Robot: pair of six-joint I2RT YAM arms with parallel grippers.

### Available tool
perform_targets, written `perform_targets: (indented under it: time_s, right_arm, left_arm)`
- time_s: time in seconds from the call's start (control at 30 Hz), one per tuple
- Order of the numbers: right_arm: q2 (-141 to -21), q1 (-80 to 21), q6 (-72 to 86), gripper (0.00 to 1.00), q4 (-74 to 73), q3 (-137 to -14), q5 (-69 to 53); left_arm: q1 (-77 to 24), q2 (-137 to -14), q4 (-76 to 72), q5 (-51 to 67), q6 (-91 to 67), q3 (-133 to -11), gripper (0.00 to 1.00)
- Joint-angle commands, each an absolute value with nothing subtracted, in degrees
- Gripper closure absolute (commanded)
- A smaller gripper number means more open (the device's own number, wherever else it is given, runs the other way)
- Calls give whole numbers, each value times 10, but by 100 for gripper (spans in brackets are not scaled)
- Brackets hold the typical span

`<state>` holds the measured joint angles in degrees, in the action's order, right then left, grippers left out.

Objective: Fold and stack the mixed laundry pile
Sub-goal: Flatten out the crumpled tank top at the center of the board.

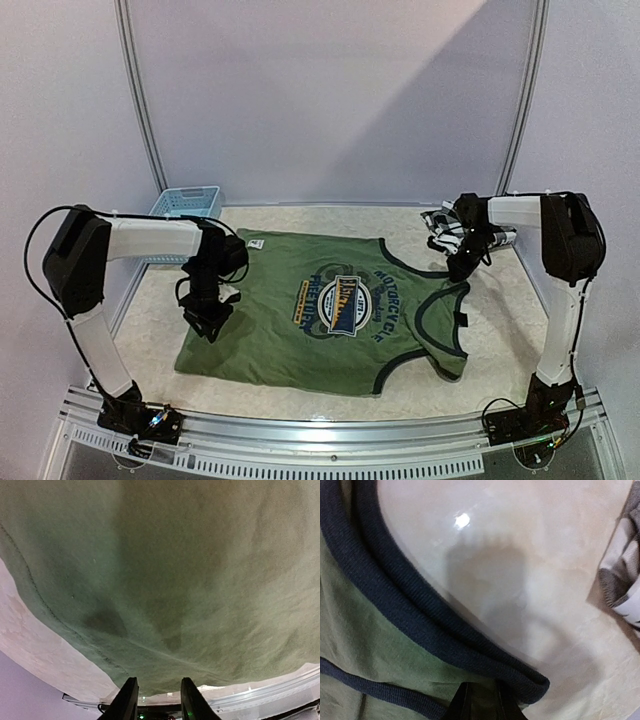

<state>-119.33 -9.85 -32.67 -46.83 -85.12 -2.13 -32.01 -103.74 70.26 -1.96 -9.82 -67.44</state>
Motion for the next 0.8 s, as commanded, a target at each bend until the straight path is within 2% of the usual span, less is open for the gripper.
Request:
perform_targets:
  time_s: [0.0, 0.3, 0.4, 0.6, 0.77]
  right_arm:
    - [-1249, -79, -326, 83, -437, -898, 41]
    - [-1274, -74, -337, 80, -403, -936, 92]
    - [-1261, -73, -335, 75, -407, -934, 69]
    - [-1158, -74, -295, 61, -459, -923, -40]
    - [-1046, -74, -265, 59, -485, -889, -102]
  left_arm:
    - [-341, -1070, 714, -39, -112, -673, 71]
    - [-380, -1127, 718, -58, -119, -675, 74]
    - [-382, -1118, 720, -57, -120, -674, 75]
    - [-395, -1043, 755, -71, -133, -708, 73]
    - [-404, -934, 709, -138, -154, -771, 63]
